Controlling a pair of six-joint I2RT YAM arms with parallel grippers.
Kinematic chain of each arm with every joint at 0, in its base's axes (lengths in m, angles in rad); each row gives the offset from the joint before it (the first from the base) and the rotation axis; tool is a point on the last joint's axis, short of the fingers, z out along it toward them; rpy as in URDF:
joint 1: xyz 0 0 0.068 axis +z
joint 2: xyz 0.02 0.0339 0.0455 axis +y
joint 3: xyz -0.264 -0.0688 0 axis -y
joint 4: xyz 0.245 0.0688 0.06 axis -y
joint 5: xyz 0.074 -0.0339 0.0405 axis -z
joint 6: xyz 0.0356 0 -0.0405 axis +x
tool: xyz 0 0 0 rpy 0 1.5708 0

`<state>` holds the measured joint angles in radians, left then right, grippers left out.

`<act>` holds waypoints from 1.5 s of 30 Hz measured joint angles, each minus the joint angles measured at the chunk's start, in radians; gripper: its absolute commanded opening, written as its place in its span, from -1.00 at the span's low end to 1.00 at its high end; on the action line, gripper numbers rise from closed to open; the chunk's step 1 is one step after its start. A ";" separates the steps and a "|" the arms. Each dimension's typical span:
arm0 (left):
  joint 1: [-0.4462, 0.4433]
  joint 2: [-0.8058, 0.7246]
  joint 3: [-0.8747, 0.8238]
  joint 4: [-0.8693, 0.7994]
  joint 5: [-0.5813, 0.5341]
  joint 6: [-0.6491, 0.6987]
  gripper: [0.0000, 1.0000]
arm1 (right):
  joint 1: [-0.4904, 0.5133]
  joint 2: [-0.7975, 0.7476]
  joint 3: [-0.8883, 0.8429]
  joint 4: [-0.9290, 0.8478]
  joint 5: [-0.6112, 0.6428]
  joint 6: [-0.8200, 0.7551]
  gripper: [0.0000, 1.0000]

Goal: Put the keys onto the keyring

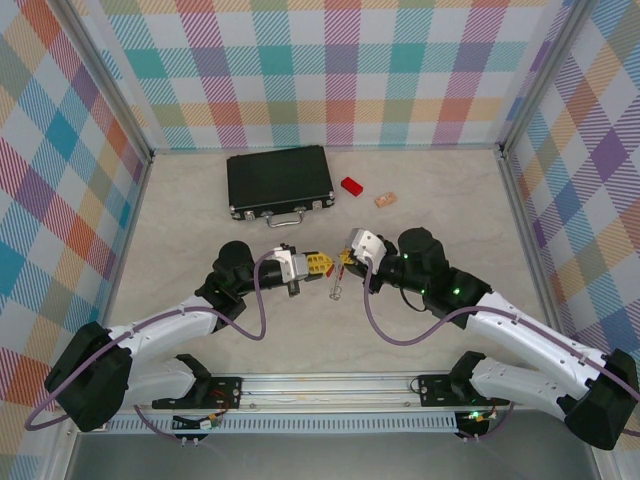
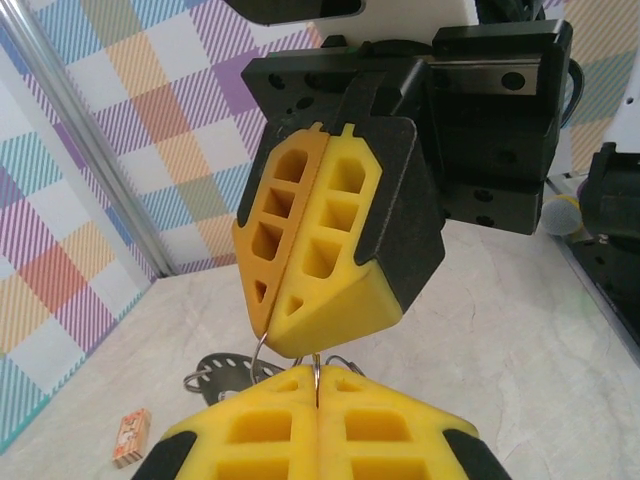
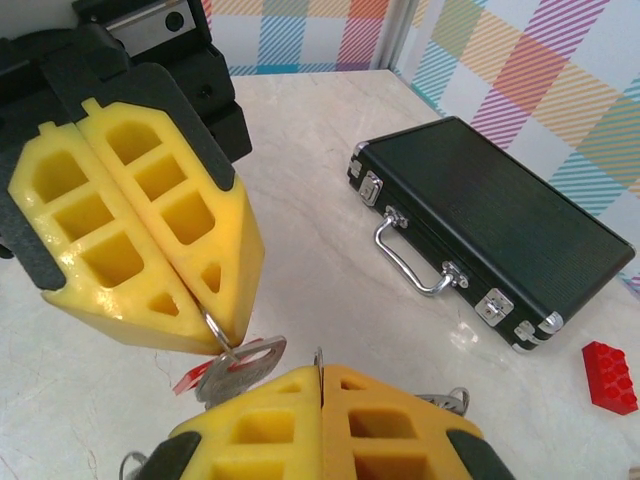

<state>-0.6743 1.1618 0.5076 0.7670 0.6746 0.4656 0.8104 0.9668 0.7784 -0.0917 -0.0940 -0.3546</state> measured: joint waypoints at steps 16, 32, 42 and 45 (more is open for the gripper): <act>-0.006 0.117 0.000 0.142 -0.106 0.001 -1.00 | 0.000 -0.046 0.000 0.000 0.005 -0.001 -1.00; -0.037 0.146 -0.021 0.308 -0.150 -0.031 -1.00 | -0.001 -0.089 0.000 -0.034 -0.004 -0.001 -1.00; -0.058 0.106 -0.021 0.247 -0.150 -0.030 -1.00 | -0.001 -0.079 0.003 -0.063 -0.055 -0.001 -1.00; -0.059 0.106 -0.021 0.228 -0.150 -0.028 -1.00 | -0.001 -0.079 0.003 -0.064 -0.057 -0.001 -1.00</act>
<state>-0.7330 1.2675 0.4866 0.9951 0.5251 0.4374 0.8097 0.8883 0.7811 -0.1562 -0.1509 -0.3553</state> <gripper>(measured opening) 0.045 0.048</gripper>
